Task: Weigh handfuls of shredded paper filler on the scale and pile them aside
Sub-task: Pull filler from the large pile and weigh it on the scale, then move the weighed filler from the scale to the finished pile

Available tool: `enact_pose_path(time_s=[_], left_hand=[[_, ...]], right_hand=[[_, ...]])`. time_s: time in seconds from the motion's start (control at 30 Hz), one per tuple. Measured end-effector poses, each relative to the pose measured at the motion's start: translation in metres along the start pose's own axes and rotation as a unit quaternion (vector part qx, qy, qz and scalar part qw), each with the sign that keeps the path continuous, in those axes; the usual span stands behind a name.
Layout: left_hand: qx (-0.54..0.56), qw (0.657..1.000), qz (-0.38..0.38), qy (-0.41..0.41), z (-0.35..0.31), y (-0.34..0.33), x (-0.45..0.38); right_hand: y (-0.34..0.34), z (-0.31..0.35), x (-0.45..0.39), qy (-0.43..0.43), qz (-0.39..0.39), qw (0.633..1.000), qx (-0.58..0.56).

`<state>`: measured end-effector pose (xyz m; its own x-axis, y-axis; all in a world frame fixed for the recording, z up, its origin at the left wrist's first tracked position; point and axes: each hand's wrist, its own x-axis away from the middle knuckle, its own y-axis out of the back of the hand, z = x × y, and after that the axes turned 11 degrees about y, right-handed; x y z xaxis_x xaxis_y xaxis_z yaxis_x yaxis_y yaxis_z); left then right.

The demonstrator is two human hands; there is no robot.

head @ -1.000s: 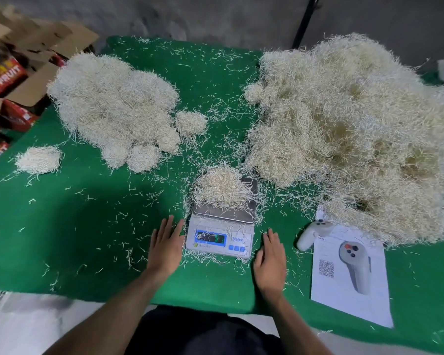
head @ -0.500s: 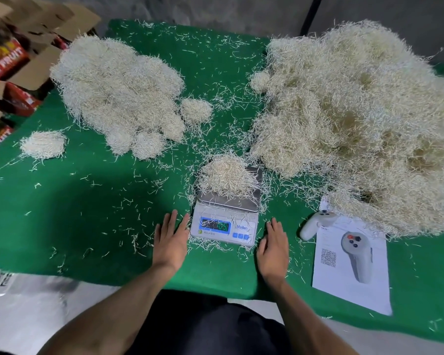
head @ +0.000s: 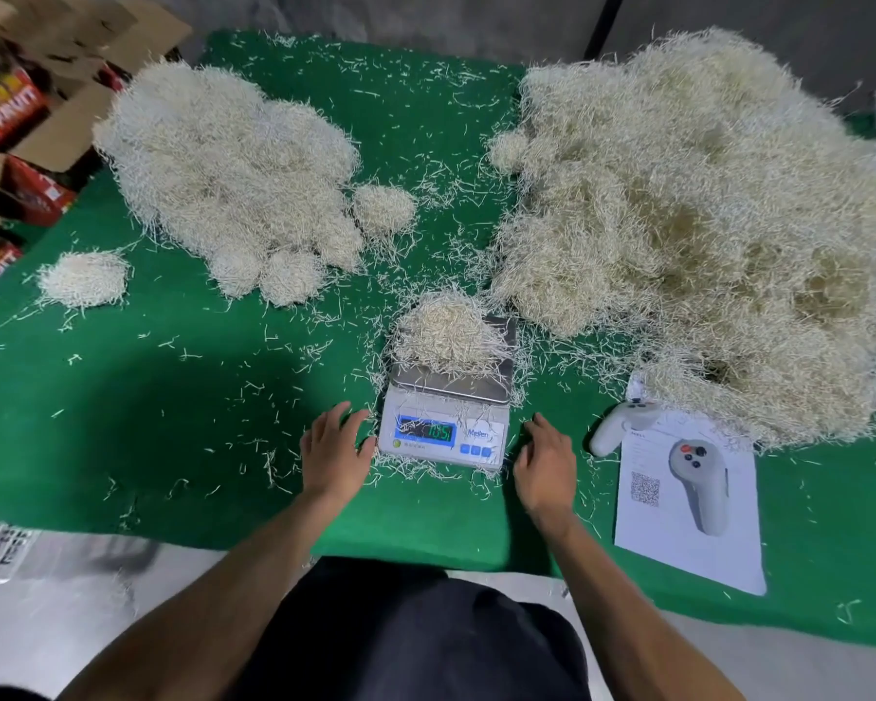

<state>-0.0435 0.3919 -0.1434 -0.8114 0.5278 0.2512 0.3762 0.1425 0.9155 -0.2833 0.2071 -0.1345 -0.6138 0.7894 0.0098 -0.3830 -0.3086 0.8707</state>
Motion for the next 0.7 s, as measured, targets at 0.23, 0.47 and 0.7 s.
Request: enact_pose_path(time_s=[0.23,0.47,0.7], left_hand=[[0.324,0.946,-0.016,0.000,-0.095,0.077,-0.044],[0.426,0.876,0.227,-0.021,-0.170,0.082,-0.025],[0.743,0.627,0.134,0.189,-0.154,0.096,-0.011]], right_hand=[[0.048,0.071,-0.064,-0.002,-0.172,0.954,-0.244],[0.045,0.145,-0.103,-0.082,-0.052,0.864,-0.495],[0.063,0.145,-0.132,-0.180,-0.100,0.787,-0.582]])
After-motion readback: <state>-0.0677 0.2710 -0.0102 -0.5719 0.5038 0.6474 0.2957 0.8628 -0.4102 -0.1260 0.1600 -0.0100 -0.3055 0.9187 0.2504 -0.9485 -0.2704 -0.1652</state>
